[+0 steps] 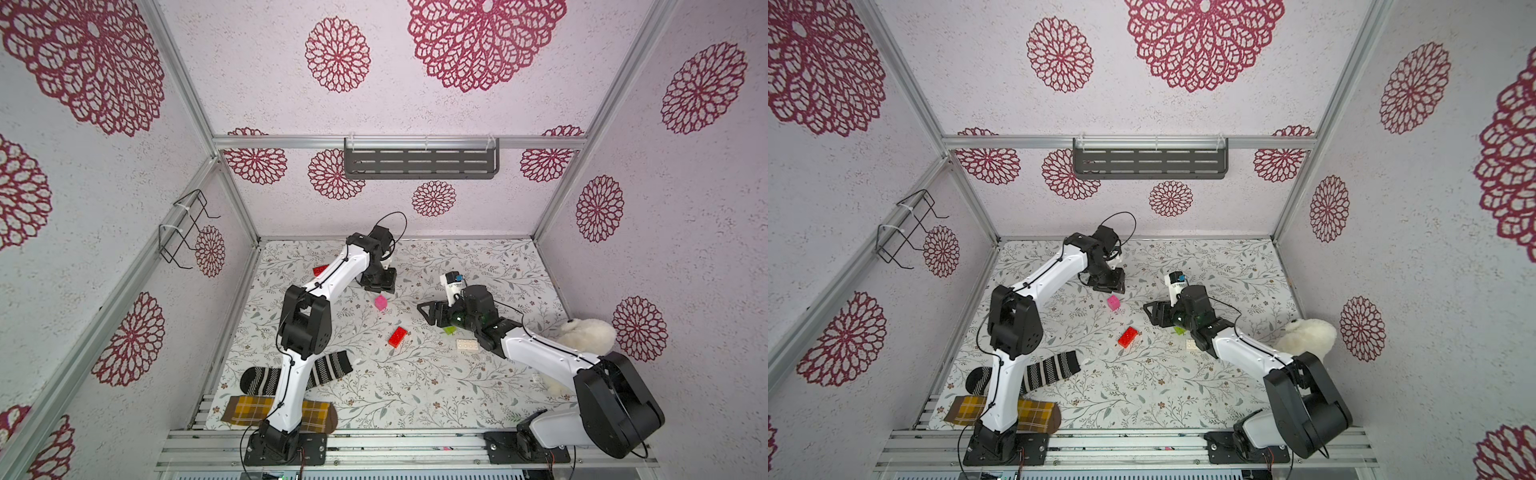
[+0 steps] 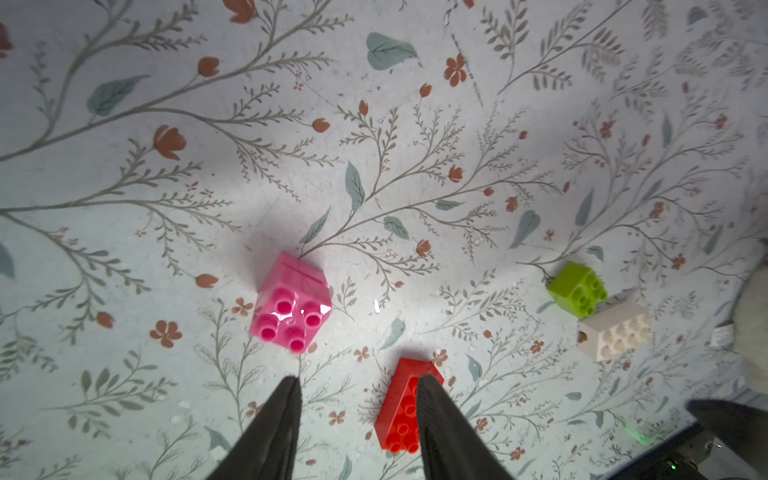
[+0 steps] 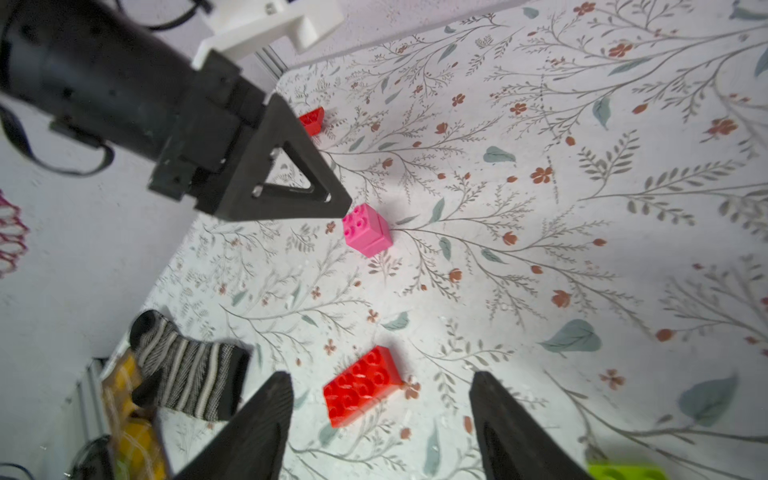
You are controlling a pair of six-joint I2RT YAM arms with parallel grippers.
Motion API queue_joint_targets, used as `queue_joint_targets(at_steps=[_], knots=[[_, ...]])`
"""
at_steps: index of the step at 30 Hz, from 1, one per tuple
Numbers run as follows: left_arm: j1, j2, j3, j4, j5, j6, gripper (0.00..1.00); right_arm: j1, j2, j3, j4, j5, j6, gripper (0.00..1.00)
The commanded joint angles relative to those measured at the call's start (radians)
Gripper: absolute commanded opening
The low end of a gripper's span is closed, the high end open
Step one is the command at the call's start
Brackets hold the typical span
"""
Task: Assemble an ice cream with lego
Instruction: Assemble the lego brick with the lego brick.
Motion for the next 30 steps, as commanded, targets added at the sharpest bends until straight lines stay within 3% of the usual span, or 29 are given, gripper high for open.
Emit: queue_joint_targets(at_steps=[1,4,5,7,10,17,21,30], knots=[[0.081,-0.173,-0.182,0.201,0.024,-0.102,0.4,0.042,0.061,0.098,-0.018,0.024,-0.01,0.44],[0.135,-0.368,-0.433,0.41,-0.016,-0.197,0.21,0.079,0.153,0.184,-0.041,0.032,-0.019,0.05],[0.153,-0.433,-0.518,0.485,-0.024,-0.23,0.17,0.092,0.192,0.223,-0.059,0.044,-0.024,0.0],[0.18,-0.53,-0.664,0.622,-0.042,-0.292,0.09,0.11,0.261,0.297,-0.091,0.06,-0.04,0.0],[0.191,-0.63,-0.835,0.784,-0.093,-0.373,0.07,0.118,0.369,0.394,-0.115,0.063,-0.049,0.0],[0.188,-0.64,-1.069,1.117,-0.087,-0.518,0.02,0.128,0.567,0.58,-0.167,0.052,-0.061,0.0],[0.153,-0.606,-1.105,1.221,-0.096,-0.508,0.01,0.14,0.614,0.635,-0.192,0.053,-0.079,0.0],[0.073,-0.446,-1.029,1.245,-0.086,-0.483,0.02,0.151,0.638,0.709,-0.262,0.111,-0.101,0.0]])
